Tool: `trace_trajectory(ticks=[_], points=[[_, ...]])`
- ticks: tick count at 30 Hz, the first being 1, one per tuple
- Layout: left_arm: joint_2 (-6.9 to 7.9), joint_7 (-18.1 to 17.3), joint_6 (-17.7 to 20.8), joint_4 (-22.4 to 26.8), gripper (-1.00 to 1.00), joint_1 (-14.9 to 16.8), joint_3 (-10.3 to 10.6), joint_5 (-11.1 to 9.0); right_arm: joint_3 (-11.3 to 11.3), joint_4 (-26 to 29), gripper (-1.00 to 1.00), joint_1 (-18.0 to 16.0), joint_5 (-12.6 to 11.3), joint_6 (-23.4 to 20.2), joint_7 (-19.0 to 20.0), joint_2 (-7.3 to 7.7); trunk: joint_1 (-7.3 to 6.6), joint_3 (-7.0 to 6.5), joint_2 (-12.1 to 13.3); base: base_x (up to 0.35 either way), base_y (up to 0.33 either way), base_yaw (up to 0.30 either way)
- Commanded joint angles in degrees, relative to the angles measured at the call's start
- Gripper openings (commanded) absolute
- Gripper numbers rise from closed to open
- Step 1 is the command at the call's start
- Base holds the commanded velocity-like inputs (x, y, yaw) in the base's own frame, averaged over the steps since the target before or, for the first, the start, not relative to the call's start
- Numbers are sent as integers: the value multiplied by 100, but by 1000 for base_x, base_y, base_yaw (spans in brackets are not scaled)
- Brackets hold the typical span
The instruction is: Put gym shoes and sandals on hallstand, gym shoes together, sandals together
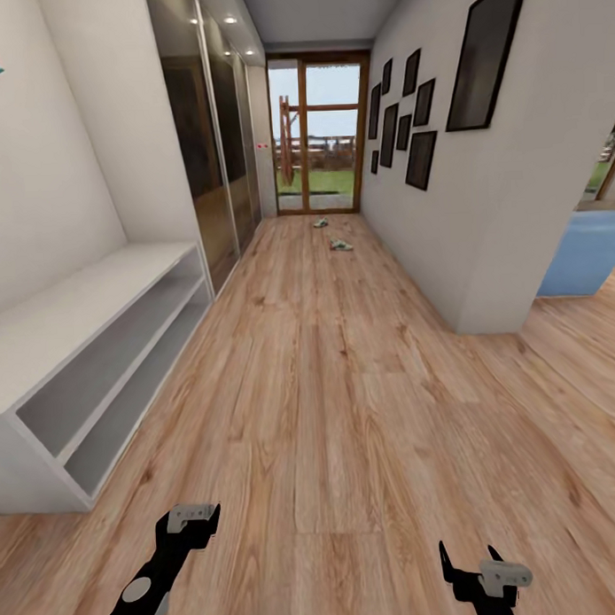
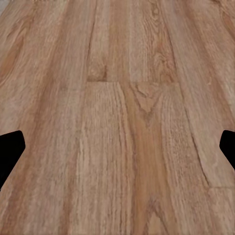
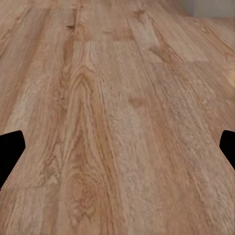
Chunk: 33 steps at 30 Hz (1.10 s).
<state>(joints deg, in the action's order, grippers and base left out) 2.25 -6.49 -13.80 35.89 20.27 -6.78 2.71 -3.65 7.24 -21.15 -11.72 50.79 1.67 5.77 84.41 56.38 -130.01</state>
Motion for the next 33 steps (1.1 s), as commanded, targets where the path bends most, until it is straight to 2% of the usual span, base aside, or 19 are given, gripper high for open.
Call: trace_trajectory(ticks=[1,33], points=[[-5,-45,-17,-3,100,4,-36,28,-39,-4,100,-3,-59,17,18,2,2,5,-2,336,0,0],[-5,-45,-17,5,100,4,-38,28,-39,-4,100,-3,-67,14,7,1,2,5,-2,336,0,0]])
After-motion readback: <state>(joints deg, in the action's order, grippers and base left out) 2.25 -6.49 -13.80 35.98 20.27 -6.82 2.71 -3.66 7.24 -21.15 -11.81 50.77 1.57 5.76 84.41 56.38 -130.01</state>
